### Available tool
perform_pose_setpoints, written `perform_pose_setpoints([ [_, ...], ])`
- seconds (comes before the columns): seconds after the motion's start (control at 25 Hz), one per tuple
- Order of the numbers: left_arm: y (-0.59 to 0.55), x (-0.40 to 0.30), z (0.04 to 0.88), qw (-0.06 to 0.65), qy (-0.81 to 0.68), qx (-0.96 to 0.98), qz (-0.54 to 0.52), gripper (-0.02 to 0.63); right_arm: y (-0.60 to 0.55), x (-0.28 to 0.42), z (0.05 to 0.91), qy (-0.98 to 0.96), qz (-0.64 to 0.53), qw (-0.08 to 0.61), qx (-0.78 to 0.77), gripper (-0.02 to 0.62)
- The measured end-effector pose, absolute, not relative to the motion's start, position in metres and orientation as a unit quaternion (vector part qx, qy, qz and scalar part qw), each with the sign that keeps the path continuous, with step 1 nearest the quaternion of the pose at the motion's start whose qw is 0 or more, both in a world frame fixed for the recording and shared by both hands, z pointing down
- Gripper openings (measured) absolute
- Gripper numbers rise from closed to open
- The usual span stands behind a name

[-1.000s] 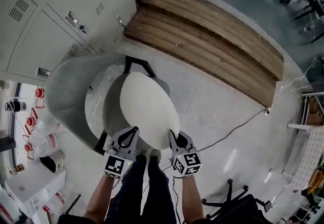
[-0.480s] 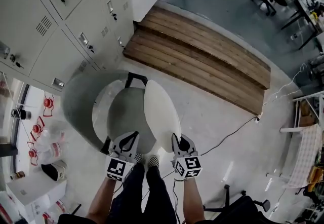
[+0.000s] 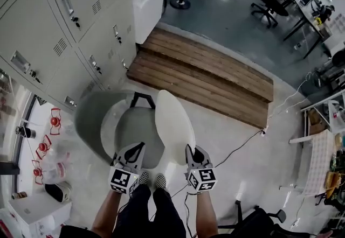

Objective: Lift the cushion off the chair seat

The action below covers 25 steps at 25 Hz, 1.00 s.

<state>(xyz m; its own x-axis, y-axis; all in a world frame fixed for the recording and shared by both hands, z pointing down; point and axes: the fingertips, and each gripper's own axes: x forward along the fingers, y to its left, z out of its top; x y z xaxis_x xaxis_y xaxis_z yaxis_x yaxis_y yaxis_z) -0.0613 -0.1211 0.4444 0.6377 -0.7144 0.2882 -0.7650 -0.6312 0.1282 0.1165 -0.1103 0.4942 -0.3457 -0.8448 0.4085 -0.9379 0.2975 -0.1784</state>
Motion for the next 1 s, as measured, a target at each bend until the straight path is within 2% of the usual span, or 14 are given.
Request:
perform_pose_setpoints([
  [0.24, -0.117, -0.063, 0.387, 0.073, -0.407, 0.905, 0.095, 0.02, -0.107, 0.121, 0.43, -0.798, 0.158, 0.097, 0.574, 0.049],
  [1.0, -0.061, -0.074, 0.269, 0.025, -0.396, 0.917, 0.041, 0.02, -0.037, 0.104, 0.298, -0.804, 0.101, 0.038, 0.585, 0.049],
])
